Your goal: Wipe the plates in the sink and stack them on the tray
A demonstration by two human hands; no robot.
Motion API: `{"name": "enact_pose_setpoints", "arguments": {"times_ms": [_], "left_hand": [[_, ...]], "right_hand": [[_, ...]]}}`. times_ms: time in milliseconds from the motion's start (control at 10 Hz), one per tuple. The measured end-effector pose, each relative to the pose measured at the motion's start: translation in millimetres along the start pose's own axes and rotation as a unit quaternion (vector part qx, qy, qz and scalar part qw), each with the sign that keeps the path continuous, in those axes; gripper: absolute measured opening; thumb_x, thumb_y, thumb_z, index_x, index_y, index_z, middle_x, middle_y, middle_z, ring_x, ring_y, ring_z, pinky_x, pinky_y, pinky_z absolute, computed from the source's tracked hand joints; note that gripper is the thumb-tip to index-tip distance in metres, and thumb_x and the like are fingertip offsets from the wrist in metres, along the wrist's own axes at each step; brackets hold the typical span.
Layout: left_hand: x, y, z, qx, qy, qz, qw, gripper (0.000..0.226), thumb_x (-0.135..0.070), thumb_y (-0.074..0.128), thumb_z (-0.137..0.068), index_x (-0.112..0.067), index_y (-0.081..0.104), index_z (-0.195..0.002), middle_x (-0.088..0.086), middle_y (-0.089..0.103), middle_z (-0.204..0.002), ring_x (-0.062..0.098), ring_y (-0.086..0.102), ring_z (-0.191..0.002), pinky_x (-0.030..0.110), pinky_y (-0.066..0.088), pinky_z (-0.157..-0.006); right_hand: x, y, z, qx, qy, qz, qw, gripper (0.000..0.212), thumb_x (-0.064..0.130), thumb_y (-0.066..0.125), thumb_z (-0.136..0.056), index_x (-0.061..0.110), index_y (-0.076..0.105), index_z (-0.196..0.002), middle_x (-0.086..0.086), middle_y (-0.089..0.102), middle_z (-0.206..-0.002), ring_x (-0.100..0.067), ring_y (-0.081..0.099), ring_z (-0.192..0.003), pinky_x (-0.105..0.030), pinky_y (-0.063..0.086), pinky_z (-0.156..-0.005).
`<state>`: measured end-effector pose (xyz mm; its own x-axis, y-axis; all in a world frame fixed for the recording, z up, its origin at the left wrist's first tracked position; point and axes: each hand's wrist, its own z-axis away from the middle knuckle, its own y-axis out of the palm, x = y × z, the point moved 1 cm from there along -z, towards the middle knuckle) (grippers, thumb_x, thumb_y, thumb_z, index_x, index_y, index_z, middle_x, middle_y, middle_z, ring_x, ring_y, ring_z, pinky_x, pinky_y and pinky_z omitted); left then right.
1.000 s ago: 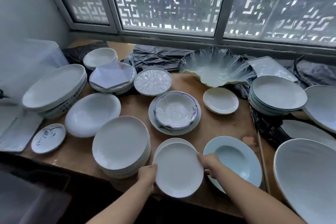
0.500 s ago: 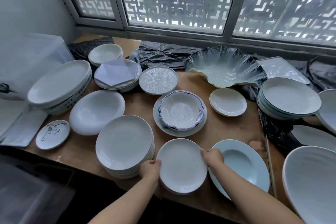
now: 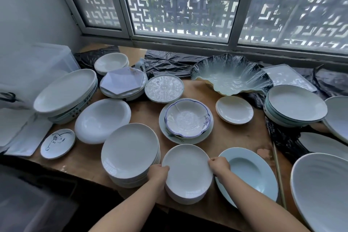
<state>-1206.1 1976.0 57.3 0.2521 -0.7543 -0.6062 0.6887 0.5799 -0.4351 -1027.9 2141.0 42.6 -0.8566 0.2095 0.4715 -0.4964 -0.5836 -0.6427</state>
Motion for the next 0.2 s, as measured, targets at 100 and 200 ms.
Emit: {"name": "enact_pose_setpoints", "arguments": {"times_ms": [100, 200], "left_hand": [[5.1, -1.8, -3.7, 0.032, 0.002, 0.000, 0.999, 0.024, -0.023, 0.068, -0.072, -0.002, 0.075, -0.082, 0.011, 0.073, -0.079, 0.030, 0.070, -0.081, 0.032, 0.053, -0.068], [-1.5, -0.5, -1.0, 0.031, 0.004, -0.015, 0.999, 0.032, -0.022, 0.068, -0.084, 0.004, 0.070, -0.104, 0.014, 0.072, -0.095, 0.031, 0.067, -0.086, 0.029, 0.049, -0.064]], "right_hand": [[-8.1, 3.3, 0.6, 0.006, -0.001, -0.018, 1.000, 0.033, 0.011, 0.053, -0.084, 0.013, 0.056, -0.051, -0.001, 0.051, -0.058, -0.025, 0.046, -0.065, -0.026, 0.038, -0.061], [-10.9, 2.8, -4.3, 0.011, -0.005, -0.075, 0.997, 0.038, 0.020, 0.058, -0.085, 0.015, 0.057, -0.048, -0.001, 0.052, -0.058, -0.024, 0.045, -0.063, -0.027, 0.037, -0.061]]}}
